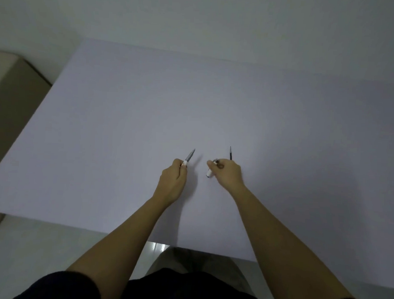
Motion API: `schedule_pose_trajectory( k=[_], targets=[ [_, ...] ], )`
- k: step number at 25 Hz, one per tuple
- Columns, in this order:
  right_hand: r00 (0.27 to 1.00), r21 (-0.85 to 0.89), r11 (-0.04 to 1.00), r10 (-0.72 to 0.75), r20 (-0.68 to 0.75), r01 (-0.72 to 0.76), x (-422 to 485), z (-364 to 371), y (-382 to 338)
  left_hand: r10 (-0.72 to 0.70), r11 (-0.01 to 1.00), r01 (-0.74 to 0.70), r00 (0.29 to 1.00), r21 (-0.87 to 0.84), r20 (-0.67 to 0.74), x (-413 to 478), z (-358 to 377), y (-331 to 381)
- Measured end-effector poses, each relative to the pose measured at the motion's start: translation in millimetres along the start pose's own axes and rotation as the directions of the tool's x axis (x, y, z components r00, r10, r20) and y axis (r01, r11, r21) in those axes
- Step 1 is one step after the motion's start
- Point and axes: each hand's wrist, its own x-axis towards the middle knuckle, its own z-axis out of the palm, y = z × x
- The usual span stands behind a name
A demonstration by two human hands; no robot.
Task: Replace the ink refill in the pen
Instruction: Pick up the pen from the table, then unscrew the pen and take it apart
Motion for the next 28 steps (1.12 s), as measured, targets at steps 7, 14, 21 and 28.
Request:
schedule_pose_trajectory(
  k=[7, 14, 21, 28],
  targets=[
    [0.991, -0.015, 1.0, -0.011, -0.133, 0.009, 5.4, 26.7, 4.0, 0.025, 1.0, -0.026, 0.999, -0.004, -0.021, 7.6, -7.2, 1.4],
    [0.992, -0.026, 1.0, -0.017, -0.128, 0.014, 5.8, 29.1, 2.2, 0.029, 0.999, -0.029, 0.999, -0.012, -0.014, 8.7, -5.5, -2.4],
    [0.988, 0.281, 0.949, -0.117, -0.096, 0.14, -10.7, 1.8, -22.8, 0.104, 0.995, -0.104, 0.994, -0.007, 0.014, 8.5, 2.4, 7.6],
    [0.992, 0.479, 0.872, -0.047, -0.119, 0.099, -15.3, -12.5, -27.8, 0.213, 0.975, -0.213, 0.977, 0.06, -0.002, 7.1, 16.7, 27.1]
  ],
)
